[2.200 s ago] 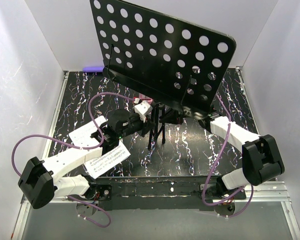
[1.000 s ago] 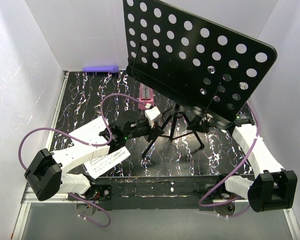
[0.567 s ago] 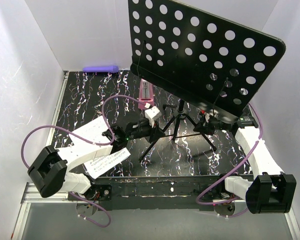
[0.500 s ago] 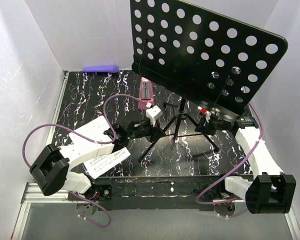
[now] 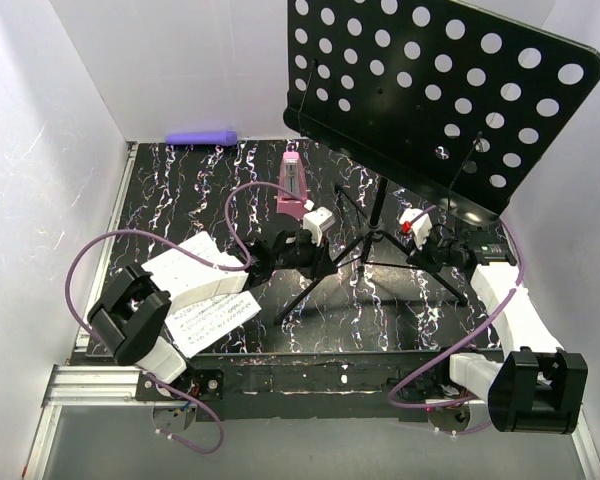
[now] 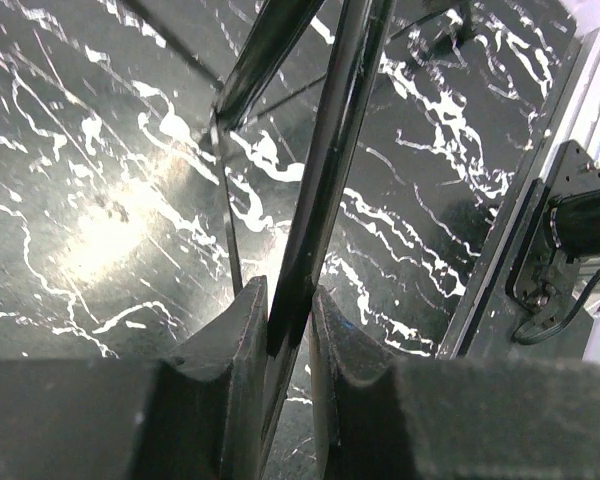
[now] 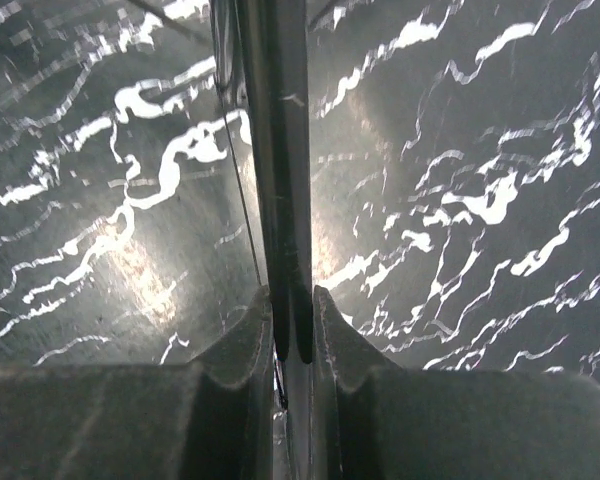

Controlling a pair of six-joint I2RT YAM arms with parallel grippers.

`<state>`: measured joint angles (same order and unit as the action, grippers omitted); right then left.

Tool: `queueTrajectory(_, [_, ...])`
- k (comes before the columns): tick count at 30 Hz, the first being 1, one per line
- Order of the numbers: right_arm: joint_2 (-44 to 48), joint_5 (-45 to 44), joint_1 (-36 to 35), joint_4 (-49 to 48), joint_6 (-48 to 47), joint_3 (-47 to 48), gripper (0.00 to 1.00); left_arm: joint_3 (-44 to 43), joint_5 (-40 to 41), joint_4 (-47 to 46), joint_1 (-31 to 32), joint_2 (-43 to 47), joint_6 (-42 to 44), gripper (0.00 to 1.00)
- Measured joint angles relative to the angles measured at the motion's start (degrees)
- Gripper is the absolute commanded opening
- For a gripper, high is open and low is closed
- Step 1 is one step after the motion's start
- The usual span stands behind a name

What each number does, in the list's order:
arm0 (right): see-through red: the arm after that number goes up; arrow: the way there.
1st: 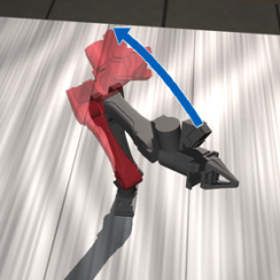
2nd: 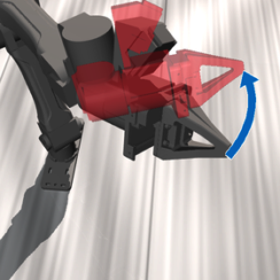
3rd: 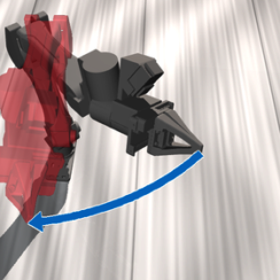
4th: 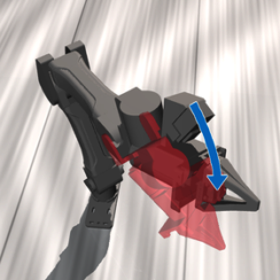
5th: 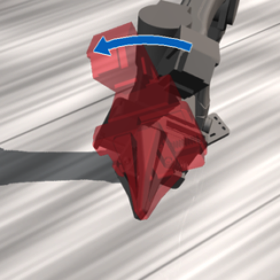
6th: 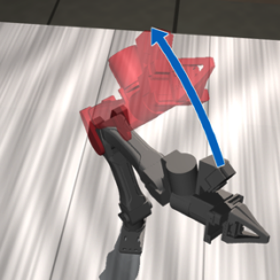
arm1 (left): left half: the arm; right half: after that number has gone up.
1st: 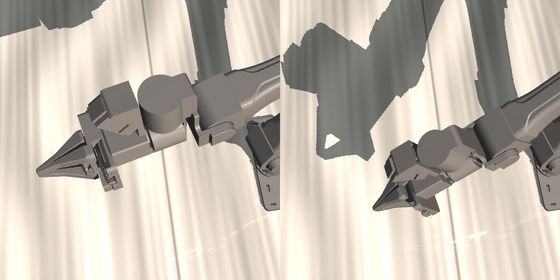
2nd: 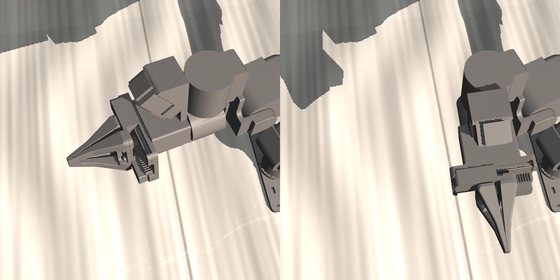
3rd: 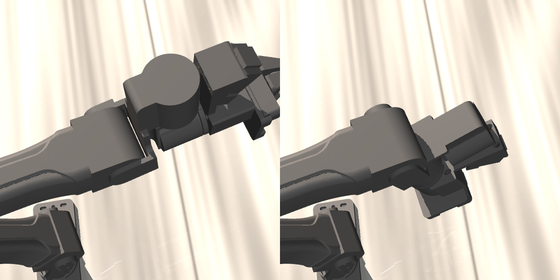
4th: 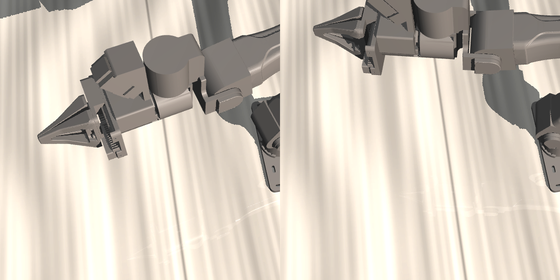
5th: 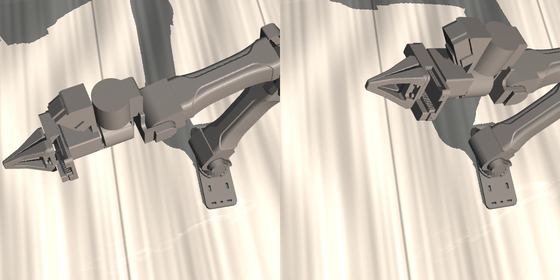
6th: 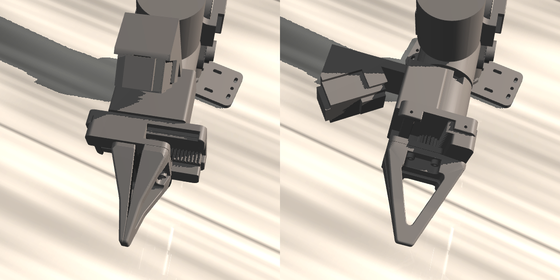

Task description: Set up the instrument practice props

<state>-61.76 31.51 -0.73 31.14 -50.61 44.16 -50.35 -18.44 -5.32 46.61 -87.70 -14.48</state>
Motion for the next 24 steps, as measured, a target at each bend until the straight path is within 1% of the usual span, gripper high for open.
queueTrajectory(4, [-0.9,-2.9,1.2,0.3,-2.1,-2.3,0.01,0.1,-2.3,0.6,-0.8,-2.9,-1.3,0.0])
queueTrajectory(9, [-1.5,-2.9,1.5,0.3,-3.2,-2.4,0.01,-0.7,-5.2,1.0,-1.9,-4.3,-2.1,0.0])
queueTrajectory(13, [-3.0,-2.5,1.6,-0.1,-3.2,-2.1,0.01,-2.2,-6.0,2.5,-2.5,-5.4,-2.2,0.0])
queueTrajectory(14, [-3.4,-2.3,1.7,-0.1,-3.2,-1.9,0.01,-2.7,-6.1,3.2,-2.6,-5.6,-2.2,0.04])
queueTrajectory(18, [-3.8,-1.3,2.0,0.3,-3.2,-1.5,0.19,-4.4,-6.2,6.0,-2.7,-6.0,-2.3,0.17])
queueTrajectory(21, [-3.8,-0.2,2.4,1.0,-3.0,-1.3,0.28,-5.4,-6.3,8.0,-2.7,-6.1,-2.7,0.27])
queueTrajectory(24, [-3.7,1.0,3.3,4.0,-0.7,-0.3,0.35,-6.3,-6.6,10.9,-2.8,-5.8,-4.6,0.41])
